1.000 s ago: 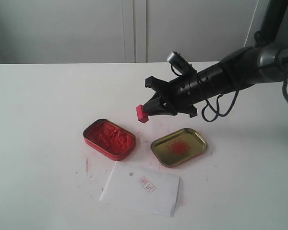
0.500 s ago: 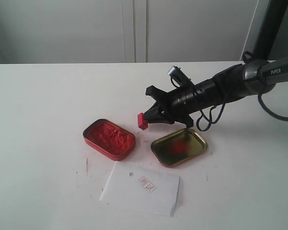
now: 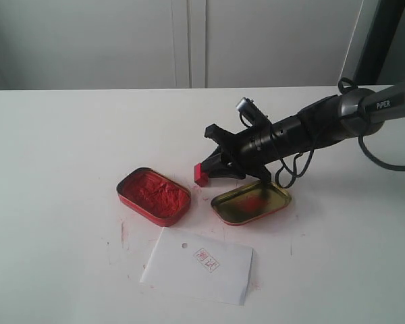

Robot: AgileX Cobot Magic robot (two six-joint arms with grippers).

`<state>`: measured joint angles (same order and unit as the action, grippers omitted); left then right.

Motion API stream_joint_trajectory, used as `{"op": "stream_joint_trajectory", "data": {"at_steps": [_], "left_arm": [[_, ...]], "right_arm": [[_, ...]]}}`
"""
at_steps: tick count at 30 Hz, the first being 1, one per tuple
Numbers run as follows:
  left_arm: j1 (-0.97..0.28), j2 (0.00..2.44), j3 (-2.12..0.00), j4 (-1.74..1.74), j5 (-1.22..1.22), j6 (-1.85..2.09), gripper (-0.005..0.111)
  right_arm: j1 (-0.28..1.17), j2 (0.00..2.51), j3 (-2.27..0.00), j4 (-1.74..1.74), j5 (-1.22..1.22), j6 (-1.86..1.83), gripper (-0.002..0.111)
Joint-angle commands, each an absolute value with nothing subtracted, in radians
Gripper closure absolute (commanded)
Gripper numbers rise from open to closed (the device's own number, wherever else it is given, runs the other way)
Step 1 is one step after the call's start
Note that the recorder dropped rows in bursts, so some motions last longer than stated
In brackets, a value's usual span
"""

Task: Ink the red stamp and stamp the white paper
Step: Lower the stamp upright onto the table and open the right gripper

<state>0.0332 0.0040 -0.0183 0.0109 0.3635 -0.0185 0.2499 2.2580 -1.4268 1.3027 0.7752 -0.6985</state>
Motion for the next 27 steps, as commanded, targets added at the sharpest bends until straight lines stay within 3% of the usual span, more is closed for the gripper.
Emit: {"op": "stream_joint_trajectory", "data": {"at_steps": [1, 14, 27], "left_arm": [[0.024, 0.000, -0.011, 0.008, 0.363, -0.022, 0.107], [0.024, 0.000, -0.011, 0.008, 0.363, -0.022, 0.107], [0.024, 0.000, -0.011, 0.008, 0.363, -0.022, 0.107]], "right_arm": [[0.244, 2.250, -1.432, 1.305, 0.778, -0.692, 0.082], [0.244, 2.223, -1.432, 1.286, 0.771, -0.620, 0.074], [0.229, 2.114, -1.432, 0.884, 0.584, -0.335, 0.076]]}}
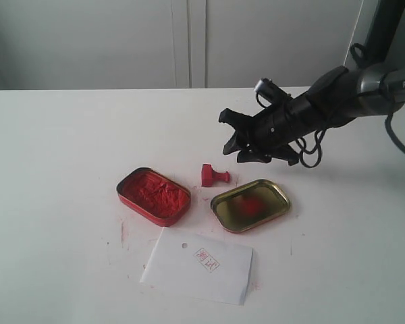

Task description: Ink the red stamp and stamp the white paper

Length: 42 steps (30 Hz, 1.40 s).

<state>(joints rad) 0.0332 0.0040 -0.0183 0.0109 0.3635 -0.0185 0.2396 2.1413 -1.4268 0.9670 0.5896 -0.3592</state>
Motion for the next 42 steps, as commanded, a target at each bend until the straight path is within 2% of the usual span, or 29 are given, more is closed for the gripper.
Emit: {"op": "stream_joint_trajectory", "data": {"at_steps": [1, 10, 20, 31, 37, 42], "left_arm": [[0.024, 0.000, -0.011, 0.008, 0.363, -0.022, 0.107], [0.024, 0.000, -0.011, 0.008, 0.363, -0.022, 0.107], [0.024, 0.000, -0.011, 0.008, 0.363, -0.022, 0.107], [0.024, 0.000, -0.011, 0.008, 0.363, -0.022, 0.107], [0.024, 0.000, -0.011, 0.008, 0.363, -0.022, 0.107], [0.024, 0.000, -0.011, 0.008, 0.363, -0.022, 0.107]], "right_arm": [[0.229, 2.112, -1.432, 0.880, 0.590, -0.335, 0.078], [0.229, 2.112, -1.430, 0.872, 0.634, -0.335, 0.108], [0.229, 2.084, -1.430, 0.780, 0.664, -0.291, 0.108], [0.229, 1.987, -1.430, 0.348, 0.817, -0.112, 0.108], [0.228, 1.966, -1.430, 0.288, 0.906, -0.083, 0.108], [0.158, 1.966, -1.430, 0.274, 0.980, -0.083, 0.108]]}}
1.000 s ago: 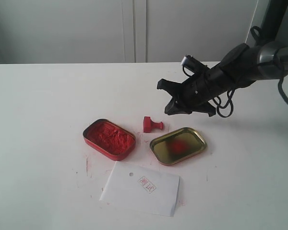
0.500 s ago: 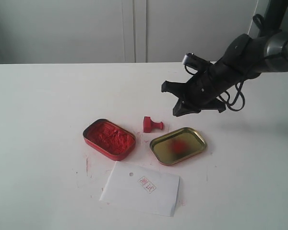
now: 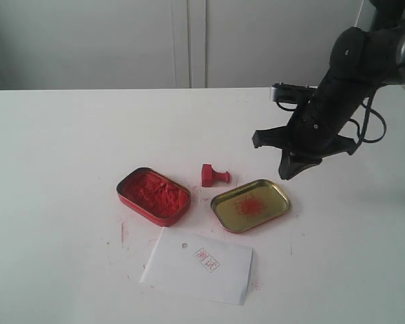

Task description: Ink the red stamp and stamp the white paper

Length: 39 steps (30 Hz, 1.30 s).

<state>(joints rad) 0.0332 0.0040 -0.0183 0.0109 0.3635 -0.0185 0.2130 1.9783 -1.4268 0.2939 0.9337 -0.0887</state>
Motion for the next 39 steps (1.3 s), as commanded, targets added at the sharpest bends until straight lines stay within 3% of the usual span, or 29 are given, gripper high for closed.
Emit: {"op": "stream_joint_trajectory", "data": {"at_steps": [1, 15, 39], "left_arm": [[0.024, 0.000, -0.011, 0.008, 0.363, -0.022, 0.107], [0.024, 0.000, -0.011, 0.008, 0.363, -0.022, 0.107], [0.024, 0.000, -0.011, 0.008, 0.363, -0.022, 0.107]], "right_arm": [[0.141, 1.966, -1.429, 0.267, 0.994, -0.083, 0.108], [-0.011, 1.846, -1.256, 0.116, 0.935, -0.083, 0.108], [-0.010, 1.358, -0.908, 0.051, 0.773, -0.093, 0.108]]}}
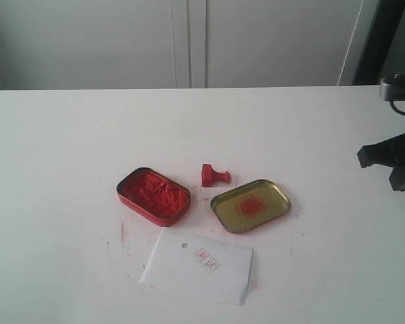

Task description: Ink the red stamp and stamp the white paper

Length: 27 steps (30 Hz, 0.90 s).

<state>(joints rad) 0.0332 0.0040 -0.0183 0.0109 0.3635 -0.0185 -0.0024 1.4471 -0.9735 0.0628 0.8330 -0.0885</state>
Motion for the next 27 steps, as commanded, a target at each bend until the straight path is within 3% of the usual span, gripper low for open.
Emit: {"op": "stream_joint_trajectory", "data": {"at_steps": [1, 27], "left_arm": [[0.024, 0.000, -0.011, 0.008, 0.363, -0.022, 0.107], [0.024, 0.000, -0.011, 0.008, 0.363, -0.022, 0.107]], "right_arm": [[-0.010, 1.333, -0.890, 0.051, 0.753, -0.093, 0.108], [-0.010, 0.599, -0.558, 0.051, 0.609, -0.109, 0.108]]}}
